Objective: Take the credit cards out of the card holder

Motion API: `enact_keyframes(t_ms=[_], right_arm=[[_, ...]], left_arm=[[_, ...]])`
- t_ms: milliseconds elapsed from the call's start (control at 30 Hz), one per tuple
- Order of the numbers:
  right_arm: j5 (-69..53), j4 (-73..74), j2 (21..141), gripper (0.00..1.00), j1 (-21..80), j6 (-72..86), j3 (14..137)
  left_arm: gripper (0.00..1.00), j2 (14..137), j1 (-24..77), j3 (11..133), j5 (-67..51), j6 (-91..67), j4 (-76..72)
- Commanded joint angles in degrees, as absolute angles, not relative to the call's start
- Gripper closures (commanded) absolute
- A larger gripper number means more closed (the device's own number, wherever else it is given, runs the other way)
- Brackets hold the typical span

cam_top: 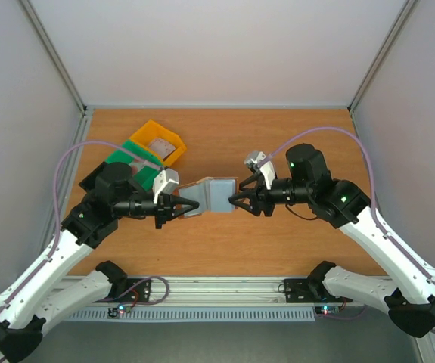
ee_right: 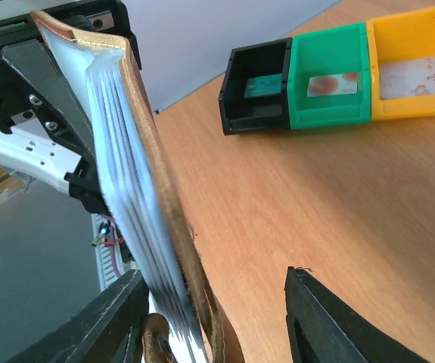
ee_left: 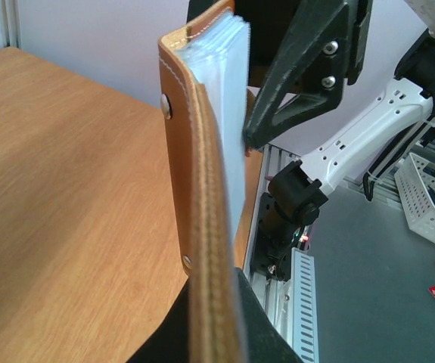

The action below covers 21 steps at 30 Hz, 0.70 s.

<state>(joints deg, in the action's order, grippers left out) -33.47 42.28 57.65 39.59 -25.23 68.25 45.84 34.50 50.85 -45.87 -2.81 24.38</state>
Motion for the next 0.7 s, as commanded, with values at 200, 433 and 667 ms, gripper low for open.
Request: enact_keyframes(t_ms=[200, 433, 667], right_arm=[[-37.6, 36.4, 60.1, 0.58, 40.2, -23.0, 67.6], [-38.2, 44.5, 54.7, 0.37, 40.2, -30.6, 68.7], [-34.5, 45.6, 54.8, 0.46, 40.1, -29.9, 70.1]], left_arm=[[1.00, 44.8, 34.7, 50.3, -48.1, -3.2, 18.4], [1.00, 44.3, 34.7, 51.2, -48.5, 1.3, 22.9], [1.00, 45.0, 34.7, 50.8, -49.4, 1.4, 21.0]])
